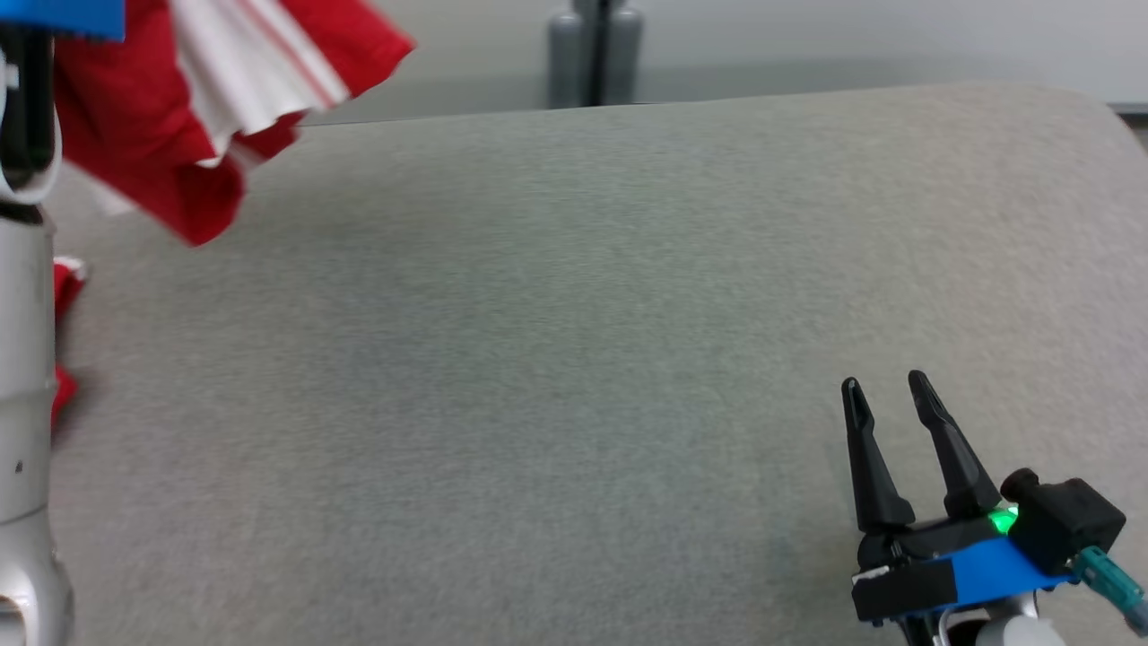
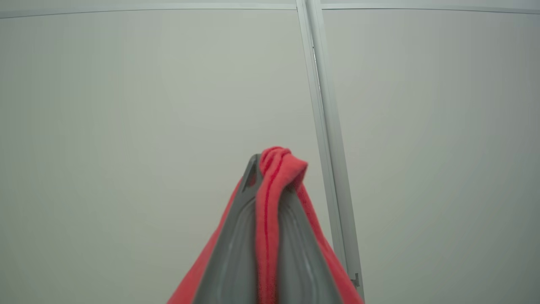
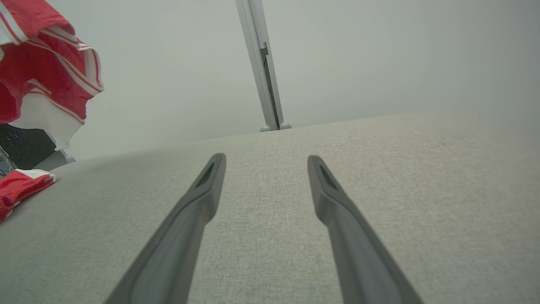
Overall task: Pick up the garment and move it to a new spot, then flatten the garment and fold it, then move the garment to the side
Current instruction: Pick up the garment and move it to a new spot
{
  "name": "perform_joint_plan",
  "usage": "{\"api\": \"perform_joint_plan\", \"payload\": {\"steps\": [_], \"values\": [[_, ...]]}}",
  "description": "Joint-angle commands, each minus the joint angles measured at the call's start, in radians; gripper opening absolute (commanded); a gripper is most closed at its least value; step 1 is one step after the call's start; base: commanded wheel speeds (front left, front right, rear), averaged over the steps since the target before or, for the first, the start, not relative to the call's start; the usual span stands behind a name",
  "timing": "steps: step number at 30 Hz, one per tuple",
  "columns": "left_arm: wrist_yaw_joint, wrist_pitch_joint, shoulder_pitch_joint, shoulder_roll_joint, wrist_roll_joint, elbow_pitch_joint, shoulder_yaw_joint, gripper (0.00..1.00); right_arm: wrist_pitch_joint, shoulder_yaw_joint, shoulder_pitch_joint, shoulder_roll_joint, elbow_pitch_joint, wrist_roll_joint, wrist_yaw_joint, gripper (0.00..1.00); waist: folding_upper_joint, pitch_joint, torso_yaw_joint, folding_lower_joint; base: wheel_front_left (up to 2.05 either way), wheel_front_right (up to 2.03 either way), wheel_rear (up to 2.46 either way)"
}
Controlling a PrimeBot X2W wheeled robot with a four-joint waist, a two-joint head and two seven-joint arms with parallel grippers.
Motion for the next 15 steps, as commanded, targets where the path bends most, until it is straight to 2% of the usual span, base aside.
{"api": "perform_joint_plan", "payload": {"steps": [1,7,10,15], "values": [[-0.002,0.021,-0.027,-0.012,0.006,-0.040,-0.017,0.00,-0.012,0.007,-0.006,-0.005,0.012,0.010,0.002,1.00,0.0002,-0.018,-0.048,0.0001,0.00,0.00,0.00],[0.005,0.097,-0.069,-0.077,0.011,-0.151,-0.093,0.00,-0.034,0.024,-0.024,-0.005,0.052,0.044,0.002,1.00,0.0002,0.000,-0.160,0.0001,0.00,0.00,0.00],[0.003,0.112,-0.056,-0.094,0.012,-0.148,-0.123,0.00,-0.040,0.031,-0.033,-0.005,0.067,0.057,0.002,1.00,0.0002,0.014,-0.205,0.0001,0.00,0.00,0.00],[-0.002,0.110,0.023,-0.118,0.001,-0.098,-0.174,0.00,-0.044,0.037,-0.045,-0.005,0.076,0.066,0.002,1.00,0.0002,0.034,-0.236,0.0001,0.00,0.00,0.00]]}}
